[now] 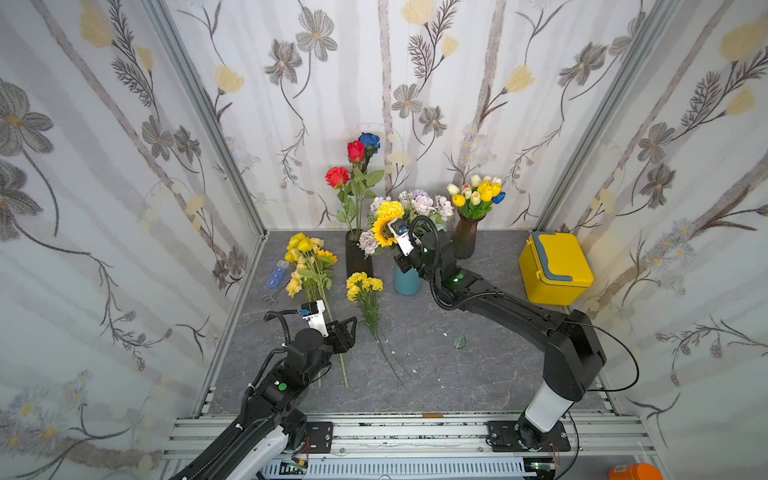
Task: Pick out yellow flowers from the vase
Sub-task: Pick up the flower from the vase.
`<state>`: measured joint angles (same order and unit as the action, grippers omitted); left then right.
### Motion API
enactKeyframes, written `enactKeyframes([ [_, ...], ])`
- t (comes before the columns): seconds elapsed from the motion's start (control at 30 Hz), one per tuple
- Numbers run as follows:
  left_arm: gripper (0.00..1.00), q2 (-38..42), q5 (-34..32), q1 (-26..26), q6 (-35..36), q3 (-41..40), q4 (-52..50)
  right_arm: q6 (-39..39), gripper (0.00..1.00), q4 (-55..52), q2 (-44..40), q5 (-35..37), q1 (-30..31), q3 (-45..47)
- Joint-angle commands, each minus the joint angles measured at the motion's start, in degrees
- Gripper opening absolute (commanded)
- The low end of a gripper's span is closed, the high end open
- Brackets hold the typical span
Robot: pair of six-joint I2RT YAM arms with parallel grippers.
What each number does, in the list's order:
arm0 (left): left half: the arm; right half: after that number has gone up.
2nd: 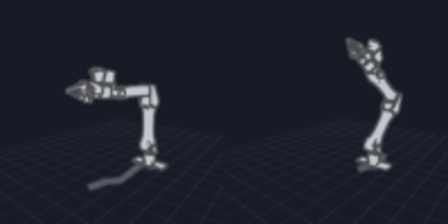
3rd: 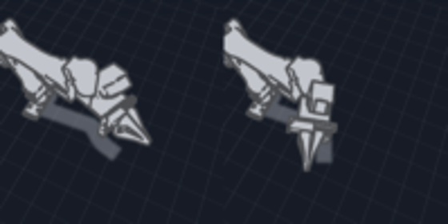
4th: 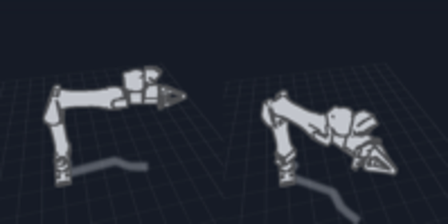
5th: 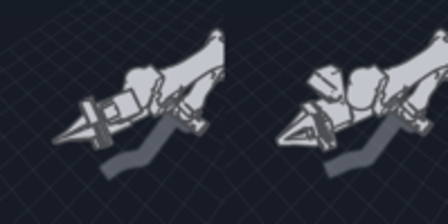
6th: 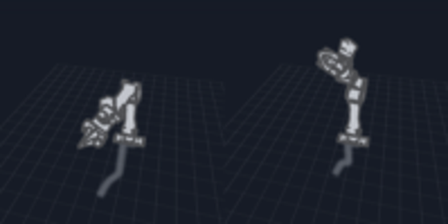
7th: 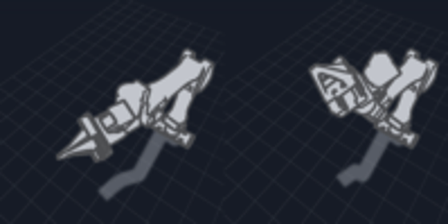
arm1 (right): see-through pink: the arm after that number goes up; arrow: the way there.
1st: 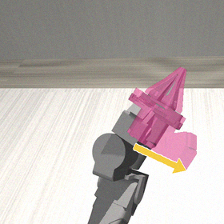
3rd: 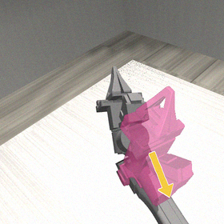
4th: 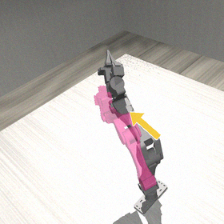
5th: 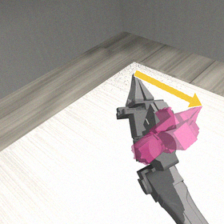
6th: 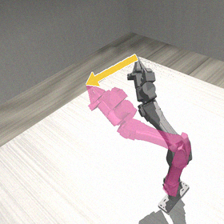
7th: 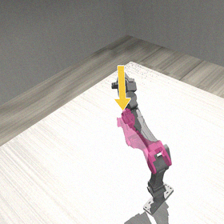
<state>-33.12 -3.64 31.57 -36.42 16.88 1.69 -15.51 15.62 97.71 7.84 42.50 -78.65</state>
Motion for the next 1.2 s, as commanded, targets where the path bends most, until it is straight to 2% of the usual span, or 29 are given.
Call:
enactKeyframes([
  [0.0,0.7,0.4,-1.4,-0.1,0.6,0.6,-0.2,-1.3,0.05,3.3,-2.1,-0.8,0.3,0.7],
  [0.3,0.74,0.8,-2.2,-0.2,1.6,1.3,-0.6,-1.1,0.03,2.8,-8.7,-0.5,0.8,0.6],
  [0.5,0.79,1.0,-3.5,-0.2,2.7,2.1,-1.4,2.6,0.02,1.1,-13.5,-2.2,0.9,-0.3],
  [0.93,0.8,2.2,-4.0,-0.2,2.8,2.6,-2.9,5.5,0.01,-1.2,-12.7,-3.6,0.7,-2.4],
  [1.17,0.82,3.6,-5.6,-0.2,3.5,3.1,-4.8,5.9,0.01,-6.2,-16.9,-2.5,4.1,-5.5],
])
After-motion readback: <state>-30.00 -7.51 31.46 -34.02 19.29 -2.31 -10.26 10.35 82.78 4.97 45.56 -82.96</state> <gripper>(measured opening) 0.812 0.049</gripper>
